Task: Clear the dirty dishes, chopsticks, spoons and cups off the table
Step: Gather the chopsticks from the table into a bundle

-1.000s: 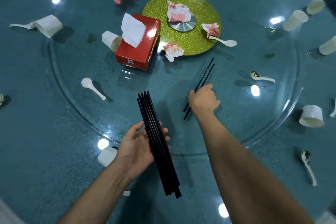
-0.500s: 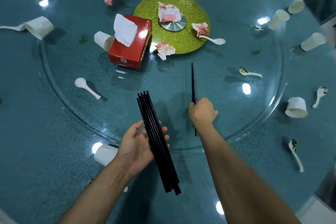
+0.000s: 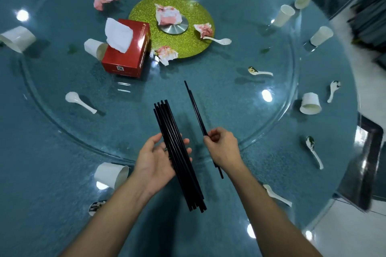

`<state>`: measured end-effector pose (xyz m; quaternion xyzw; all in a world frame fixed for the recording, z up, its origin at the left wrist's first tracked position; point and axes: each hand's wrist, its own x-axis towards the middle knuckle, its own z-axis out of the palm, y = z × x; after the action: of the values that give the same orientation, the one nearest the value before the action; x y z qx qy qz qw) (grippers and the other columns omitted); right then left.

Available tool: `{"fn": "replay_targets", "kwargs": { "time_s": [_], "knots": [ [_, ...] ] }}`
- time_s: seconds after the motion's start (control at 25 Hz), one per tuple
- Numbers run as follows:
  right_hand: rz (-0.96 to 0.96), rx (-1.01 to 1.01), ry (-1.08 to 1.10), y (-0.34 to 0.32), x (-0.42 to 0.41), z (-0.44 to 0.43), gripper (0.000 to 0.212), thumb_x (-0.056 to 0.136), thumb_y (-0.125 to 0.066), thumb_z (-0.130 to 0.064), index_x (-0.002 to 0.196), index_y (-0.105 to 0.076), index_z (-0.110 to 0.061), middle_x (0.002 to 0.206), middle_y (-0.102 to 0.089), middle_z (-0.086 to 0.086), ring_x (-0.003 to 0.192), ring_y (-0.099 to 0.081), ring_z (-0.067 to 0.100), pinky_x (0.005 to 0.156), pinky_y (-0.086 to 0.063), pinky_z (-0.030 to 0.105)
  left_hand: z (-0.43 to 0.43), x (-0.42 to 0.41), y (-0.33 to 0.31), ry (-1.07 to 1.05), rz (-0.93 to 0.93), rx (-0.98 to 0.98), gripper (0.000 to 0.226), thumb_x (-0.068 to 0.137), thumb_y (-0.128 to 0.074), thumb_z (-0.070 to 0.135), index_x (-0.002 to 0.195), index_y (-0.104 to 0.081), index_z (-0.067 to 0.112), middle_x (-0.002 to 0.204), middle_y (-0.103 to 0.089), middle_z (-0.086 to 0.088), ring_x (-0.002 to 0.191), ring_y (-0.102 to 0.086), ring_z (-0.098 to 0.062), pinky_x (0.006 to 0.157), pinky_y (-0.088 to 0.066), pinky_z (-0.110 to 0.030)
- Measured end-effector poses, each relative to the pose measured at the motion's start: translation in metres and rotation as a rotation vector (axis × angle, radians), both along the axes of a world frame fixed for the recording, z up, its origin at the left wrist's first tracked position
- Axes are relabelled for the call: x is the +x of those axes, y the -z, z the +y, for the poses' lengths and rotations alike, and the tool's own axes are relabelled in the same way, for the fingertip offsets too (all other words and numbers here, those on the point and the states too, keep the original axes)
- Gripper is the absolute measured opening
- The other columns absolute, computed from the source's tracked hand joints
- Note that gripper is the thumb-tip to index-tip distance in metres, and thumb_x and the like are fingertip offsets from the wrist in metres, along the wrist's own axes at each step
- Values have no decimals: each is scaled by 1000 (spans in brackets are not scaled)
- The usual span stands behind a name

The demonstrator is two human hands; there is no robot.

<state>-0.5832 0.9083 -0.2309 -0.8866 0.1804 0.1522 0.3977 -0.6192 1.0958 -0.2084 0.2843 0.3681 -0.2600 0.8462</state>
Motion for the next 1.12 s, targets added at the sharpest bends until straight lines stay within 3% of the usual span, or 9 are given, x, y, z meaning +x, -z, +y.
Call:
{"fn": "replay_targets", "kwargs": {
  "time_s": [0.12, 0.24, 0.4, 0.52, 0.68, 0.76, 0.96, 1.12],
  "knots": [
    [-34, 87, -21, -22, -27, -3, 7, 89, -71, -22, 93, -68, -18, 77, -66, -11, 68, -60, -3, 64, -45, 9, -13, -5, -4, 26, -16, 2, 54, 98, -43, 44, 133, -58, 5, 119, -70, -20, 102, -68, -34, 89, -54, -49],
    [-29, 144, -61, -37, -54, -8, 7, 85, -74, -21, 83, -68, -19, 65, -64, -10, 57, -56, -4, 59, -44, 11, -29, -15, -7, 51, -46, 2, 46, 96, -45, 43, 117, -61, 5, 110, -71, -20, 89, -70, -32, 73, -58, -41],
    [-8, 127, -123, -47, -87, -23, 7, 84, -73, -21, 81, -67, -19, 64, -63, -8, 56, -55, -2, 61, -48, 17, -50, -31, -12, 47, -73, -18, 45, 88, -52, 40, 110, -63, 2, 113, -69, -22, 94, -67, -37, 99, -47, -49],
    [-30, 134, -117, -50, -110, -38, 7, 84, -73, -20, 84, -67, -20, 61, -61, -11, 56, -55, -1, 62, -48, 18, -67, -47, -12, 53, -68, -59, 49, 84, -55, 39, 116, -61, 3, 120, -66, -23, 112, -62, -41, 112, -39, -56],
    [-104, 119, -78, -55, -132, -60, 7, 85, -74, -25, 83, -67, -25, 61, -62, -12, 59, -59, 0, 59, -45, 14, -88, -71, -17, 60, -69, -85, 51, 86, -55, 39, 123, -57, 4, 121, -66, -23, 130, -54, -45, 118, -31, -59],
    [-129, 122, -69, -57, -144, -69, 6, 86, -74, -25, 84, -68, -25, 61, -62, -12, 59, -59, 0, 59, -44, 14, -98, -84, -25, 60, -85, -72, 50, 86, -55, 40, 121, -59, 4, 117, -68, -21, 124, -60, -44, 114, -37, -58],
    [-193, 200, -44, -61, -173, -83, 11, 85, -76, -25, 83, -66, -23, 62, -63, -11, 58, -59, 3, 65, -54, 29, -114, -116, -40, 62, -80, -55, 43, 94, -49, 42, 115, -60, 5, 111, -70, -19, 94, -73, -36, 78, -60, -47],
    [-225, 267, -52, -64, -205, -95, 9, 90, -70, -32, 86, -66, -25, 74, -70, -6, 71, -68, 9, 74, -58, 41, -123, -151, -48, 64, -106, -42, 46, 94, -49, 44, 121, -57, 7, 113, -71, -17, 89, -72, -31, 80, -54, -46]
  ]
}}
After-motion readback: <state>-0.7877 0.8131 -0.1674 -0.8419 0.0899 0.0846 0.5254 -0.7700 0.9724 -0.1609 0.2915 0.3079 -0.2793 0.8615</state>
